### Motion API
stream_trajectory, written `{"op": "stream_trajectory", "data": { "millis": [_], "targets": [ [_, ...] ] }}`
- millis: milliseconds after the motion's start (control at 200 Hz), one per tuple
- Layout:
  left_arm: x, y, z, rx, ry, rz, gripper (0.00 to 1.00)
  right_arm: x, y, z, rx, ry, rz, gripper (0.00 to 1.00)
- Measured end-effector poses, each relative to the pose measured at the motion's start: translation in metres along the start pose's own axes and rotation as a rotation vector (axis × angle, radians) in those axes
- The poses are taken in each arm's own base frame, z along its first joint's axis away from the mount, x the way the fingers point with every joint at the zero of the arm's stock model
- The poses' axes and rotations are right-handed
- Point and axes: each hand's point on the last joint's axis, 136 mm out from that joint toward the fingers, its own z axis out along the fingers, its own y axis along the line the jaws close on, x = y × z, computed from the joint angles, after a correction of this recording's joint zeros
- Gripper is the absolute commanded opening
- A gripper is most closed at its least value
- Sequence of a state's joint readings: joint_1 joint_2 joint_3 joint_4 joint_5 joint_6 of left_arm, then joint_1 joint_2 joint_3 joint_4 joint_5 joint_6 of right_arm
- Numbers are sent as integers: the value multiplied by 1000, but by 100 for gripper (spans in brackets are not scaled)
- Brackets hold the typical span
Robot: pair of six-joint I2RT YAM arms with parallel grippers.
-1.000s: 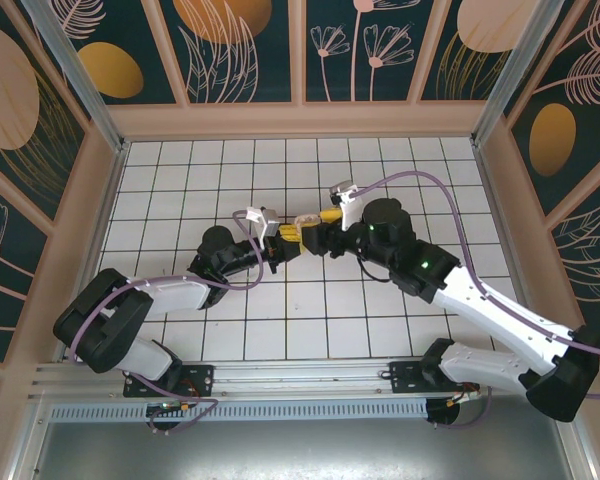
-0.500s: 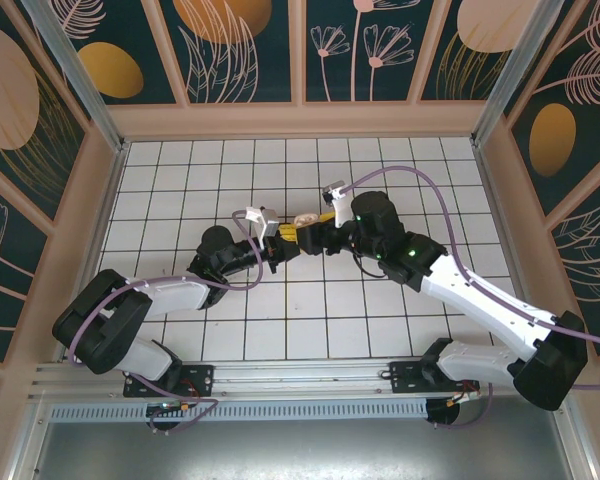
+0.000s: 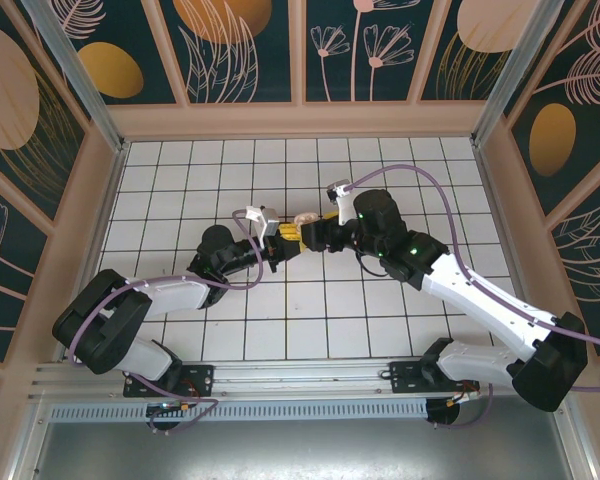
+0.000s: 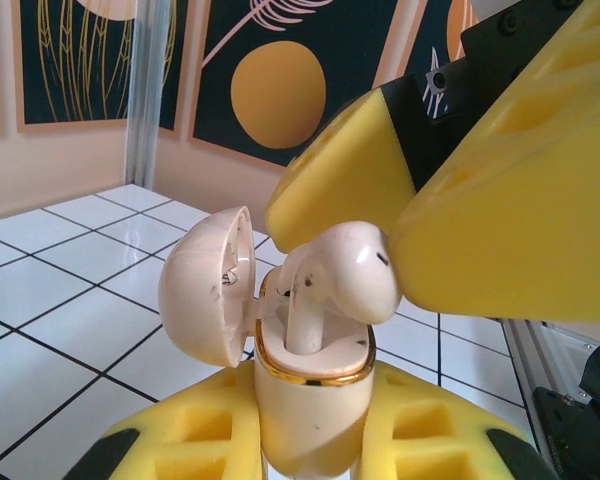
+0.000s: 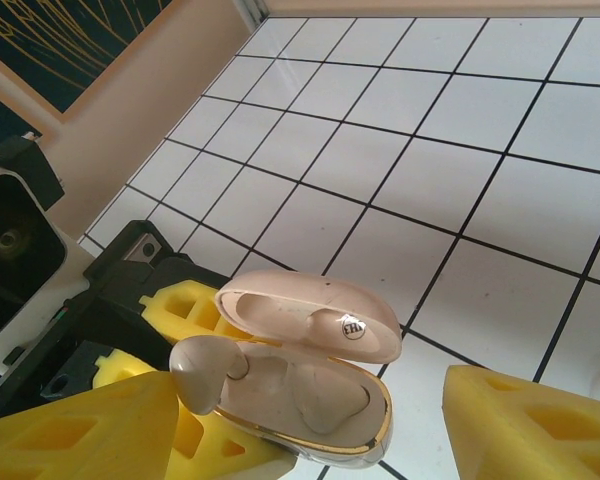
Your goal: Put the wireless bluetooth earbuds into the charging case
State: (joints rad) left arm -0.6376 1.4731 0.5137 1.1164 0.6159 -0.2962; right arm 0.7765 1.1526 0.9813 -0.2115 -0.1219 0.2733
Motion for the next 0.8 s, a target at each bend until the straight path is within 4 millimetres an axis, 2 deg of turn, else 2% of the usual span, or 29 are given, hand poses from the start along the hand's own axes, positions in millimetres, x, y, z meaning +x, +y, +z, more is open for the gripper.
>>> {"op": "stream_trajectory", "data": {
  "millis": [556, 796],
  "targets": [
    [4, 3, 0, -13, 14, -9, 2, 3, -1, 0, -3, 14, 5, 58],
    [1, 1, -1, -10, 9, 0, 2, 2, 2, -2, -28, 17, 1, 61]
  ]
}}
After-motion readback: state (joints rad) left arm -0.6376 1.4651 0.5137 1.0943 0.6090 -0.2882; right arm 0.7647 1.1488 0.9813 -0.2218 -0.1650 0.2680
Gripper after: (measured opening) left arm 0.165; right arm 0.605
